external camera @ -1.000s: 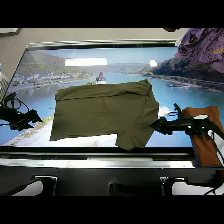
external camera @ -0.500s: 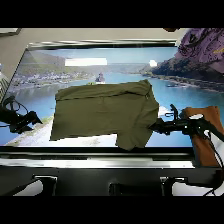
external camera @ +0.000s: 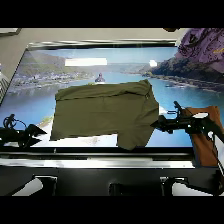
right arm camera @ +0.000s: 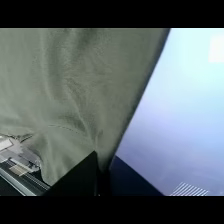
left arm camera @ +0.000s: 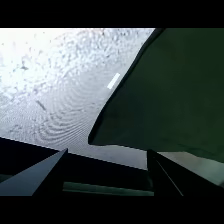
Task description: Fold the clothes and pants, and hang the long-sleeved shirts on hangers.
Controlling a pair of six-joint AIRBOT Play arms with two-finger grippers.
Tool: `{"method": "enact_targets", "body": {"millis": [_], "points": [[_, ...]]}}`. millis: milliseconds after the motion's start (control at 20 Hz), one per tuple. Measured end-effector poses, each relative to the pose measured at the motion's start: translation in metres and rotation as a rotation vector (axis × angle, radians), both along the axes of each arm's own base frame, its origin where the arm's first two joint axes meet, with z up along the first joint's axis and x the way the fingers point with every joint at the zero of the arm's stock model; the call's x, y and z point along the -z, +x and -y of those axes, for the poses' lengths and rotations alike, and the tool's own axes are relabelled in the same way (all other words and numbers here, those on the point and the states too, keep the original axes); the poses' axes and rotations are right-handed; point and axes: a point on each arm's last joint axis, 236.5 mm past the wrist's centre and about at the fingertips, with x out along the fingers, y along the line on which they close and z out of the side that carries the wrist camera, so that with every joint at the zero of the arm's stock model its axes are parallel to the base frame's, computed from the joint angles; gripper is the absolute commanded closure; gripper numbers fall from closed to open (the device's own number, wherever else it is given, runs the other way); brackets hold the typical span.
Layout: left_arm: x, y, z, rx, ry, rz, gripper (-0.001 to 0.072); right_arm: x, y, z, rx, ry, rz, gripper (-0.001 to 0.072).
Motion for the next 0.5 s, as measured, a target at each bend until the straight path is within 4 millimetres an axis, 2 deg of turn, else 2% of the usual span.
{"method": "enact_targets", "body": {"millis": [200,500], "points": [[0.015,-0.006,0.010,0.000,-0.059,-0.009,0.0130,-0.005,0.001,-0.001,0.012,0.007,-0.004,0.0683],[0.024,0.003,0.022,-0.016,-0.120,0.006,0.0130,-0.007,-0.001,-0.002,0.013,0.016,-0.015,0.0683]]}}
